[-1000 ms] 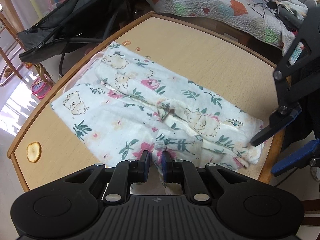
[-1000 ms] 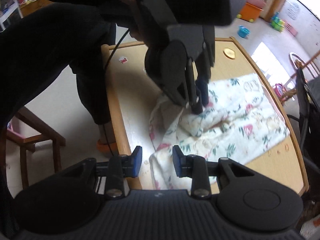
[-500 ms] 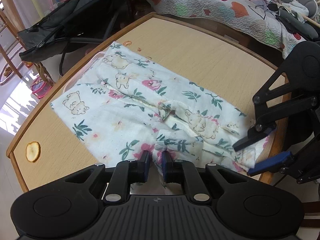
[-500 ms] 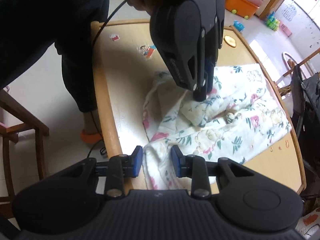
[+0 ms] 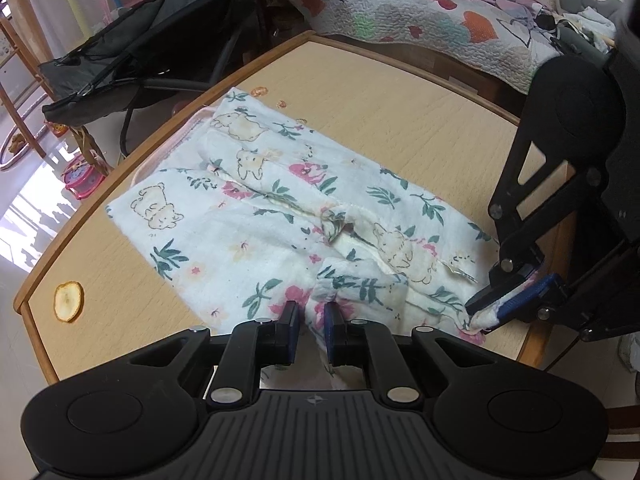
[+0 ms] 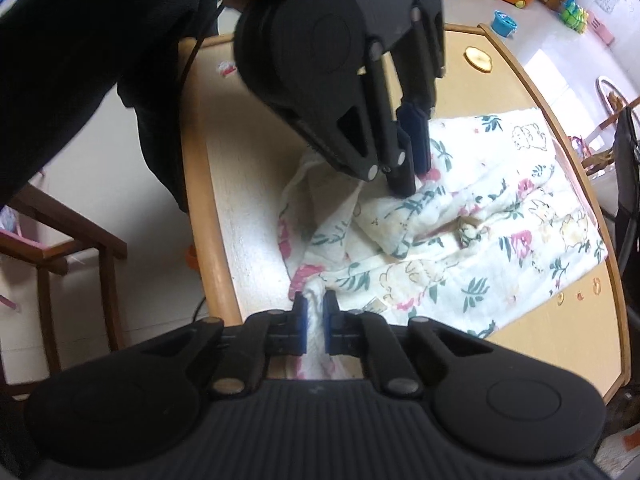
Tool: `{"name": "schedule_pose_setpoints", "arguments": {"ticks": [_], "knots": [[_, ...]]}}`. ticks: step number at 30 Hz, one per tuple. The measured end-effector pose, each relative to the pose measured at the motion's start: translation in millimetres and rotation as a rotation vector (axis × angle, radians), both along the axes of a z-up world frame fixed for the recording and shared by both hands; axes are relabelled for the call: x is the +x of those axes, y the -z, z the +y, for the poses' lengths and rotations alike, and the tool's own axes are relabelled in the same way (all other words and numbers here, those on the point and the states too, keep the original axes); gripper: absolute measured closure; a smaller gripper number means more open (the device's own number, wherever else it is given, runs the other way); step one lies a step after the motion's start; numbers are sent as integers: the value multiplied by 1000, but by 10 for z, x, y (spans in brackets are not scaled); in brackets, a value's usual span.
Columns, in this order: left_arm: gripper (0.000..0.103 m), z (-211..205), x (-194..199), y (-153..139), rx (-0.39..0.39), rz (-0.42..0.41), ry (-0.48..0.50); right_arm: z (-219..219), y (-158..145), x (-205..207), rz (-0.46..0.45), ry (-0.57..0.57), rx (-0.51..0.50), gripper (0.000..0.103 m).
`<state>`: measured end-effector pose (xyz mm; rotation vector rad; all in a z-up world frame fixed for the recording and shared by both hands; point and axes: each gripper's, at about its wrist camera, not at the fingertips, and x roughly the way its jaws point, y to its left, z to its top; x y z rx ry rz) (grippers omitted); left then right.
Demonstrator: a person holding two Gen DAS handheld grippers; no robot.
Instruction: Fold clothes
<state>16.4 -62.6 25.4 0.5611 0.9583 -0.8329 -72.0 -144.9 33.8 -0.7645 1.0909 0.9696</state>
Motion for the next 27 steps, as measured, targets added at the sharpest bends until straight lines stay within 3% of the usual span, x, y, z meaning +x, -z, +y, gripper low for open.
{"name": "schedule_pose_setpoints", "arguments": {"ticks": [6, 18, 27], "knots": [[88, 22, 20, -71, -19, -26, -2, -46, -160, 249, -23, 17, -4, 96], [88, 73, 45, -81, -30, -49, -40, 25, 44, 678, -8, 26, -52, 96], [84, 280, 97, -284, -185, -5, -132, -55, 125, 862, 50, 112, -5, 96]]}}
